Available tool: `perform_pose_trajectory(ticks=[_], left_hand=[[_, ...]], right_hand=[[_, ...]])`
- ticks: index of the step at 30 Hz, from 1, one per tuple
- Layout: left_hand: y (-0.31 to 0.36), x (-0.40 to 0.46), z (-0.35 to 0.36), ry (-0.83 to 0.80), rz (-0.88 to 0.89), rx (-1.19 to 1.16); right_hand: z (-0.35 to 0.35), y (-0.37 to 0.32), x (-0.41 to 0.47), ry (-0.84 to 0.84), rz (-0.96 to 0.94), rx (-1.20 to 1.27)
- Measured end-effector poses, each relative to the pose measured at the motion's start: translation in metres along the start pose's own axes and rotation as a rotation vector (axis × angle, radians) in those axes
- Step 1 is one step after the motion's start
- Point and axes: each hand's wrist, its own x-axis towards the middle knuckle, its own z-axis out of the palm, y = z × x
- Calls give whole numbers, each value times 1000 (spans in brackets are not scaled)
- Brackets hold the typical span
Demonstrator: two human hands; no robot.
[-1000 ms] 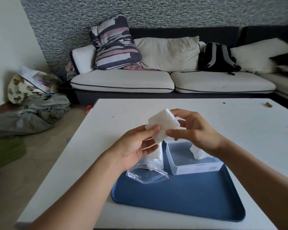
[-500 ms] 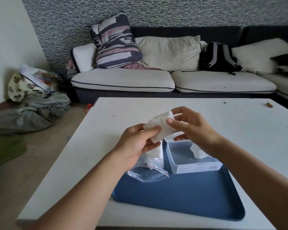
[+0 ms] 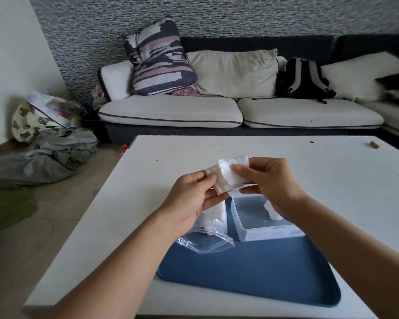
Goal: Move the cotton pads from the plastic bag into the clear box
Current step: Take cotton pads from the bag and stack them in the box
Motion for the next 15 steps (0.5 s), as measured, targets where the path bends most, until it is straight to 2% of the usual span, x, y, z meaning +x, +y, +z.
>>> perform_pose_trajectory(ticks=[4,7,9,12,15], left_hand=[[-1,1,1,11,-33,-39],[0,2,1,26,-45,-59],[0,2,0,29,-49,-71],[2,2,-2,20,-57,-75],[2,1,-1,0,-58,-64]], right_hand=[[-2,-1,1,135,-128,-117],[-5,-2,3,196,-155,-118],[-8,-4,4,171,-143,-92],[-15,-9,7,19,-67,44],[-18,-6,6,-69,-15,-20]])
